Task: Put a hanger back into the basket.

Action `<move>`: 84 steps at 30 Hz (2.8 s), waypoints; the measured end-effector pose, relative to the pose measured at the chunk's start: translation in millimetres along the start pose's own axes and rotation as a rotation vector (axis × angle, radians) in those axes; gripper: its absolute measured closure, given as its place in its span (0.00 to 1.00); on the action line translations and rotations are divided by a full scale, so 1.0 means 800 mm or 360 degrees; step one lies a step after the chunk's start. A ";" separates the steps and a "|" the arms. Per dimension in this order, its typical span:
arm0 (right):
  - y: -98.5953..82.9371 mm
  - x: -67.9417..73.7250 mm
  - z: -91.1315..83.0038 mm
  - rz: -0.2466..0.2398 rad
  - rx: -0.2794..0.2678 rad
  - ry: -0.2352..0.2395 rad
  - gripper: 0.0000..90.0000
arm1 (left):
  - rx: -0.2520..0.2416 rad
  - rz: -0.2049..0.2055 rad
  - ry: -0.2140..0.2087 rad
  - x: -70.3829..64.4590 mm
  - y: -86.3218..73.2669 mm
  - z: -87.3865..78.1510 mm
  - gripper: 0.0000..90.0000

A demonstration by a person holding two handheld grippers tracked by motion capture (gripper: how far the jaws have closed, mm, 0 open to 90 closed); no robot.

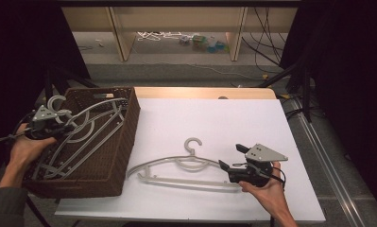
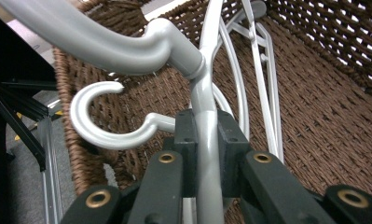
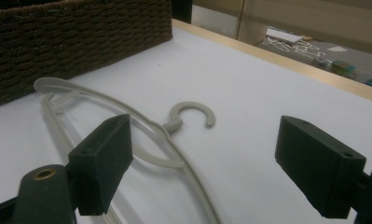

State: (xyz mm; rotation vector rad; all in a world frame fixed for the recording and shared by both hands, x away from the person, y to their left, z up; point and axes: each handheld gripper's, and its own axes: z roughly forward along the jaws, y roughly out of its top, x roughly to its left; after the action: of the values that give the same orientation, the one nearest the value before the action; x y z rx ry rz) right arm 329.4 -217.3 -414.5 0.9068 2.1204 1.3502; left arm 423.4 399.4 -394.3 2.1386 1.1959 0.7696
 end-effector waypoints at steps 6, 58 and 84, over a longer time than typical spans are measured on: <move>0.000 0.001 0.001 0.0005 -0.0010 0.0004 0.22 | 0.0056 -0.0034 0.0008 -0.008 -0.002 0.017 0.90; -0.002 0.005 -0.008 0.0051 -0.0046 -0.0025 0.21 | -0.0847 -0.0277 -0.0385 -0.254 0.050 -0.076 0.27; -0.003 0.006 -0.005 0.0041 -0.0061 -0.0005 0.21 | -0.0823 -0.0174 -0.0567 -0.307 0.023 -0.053 0.19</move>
State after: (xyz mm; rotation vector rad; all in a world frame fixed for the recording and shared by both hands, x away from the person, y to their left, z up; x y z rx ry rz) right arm 322.7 -217.4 -415.2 0.9229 2.0805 1.3963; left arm 296.2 184.1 -403.6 1.6770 0.8102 0.5445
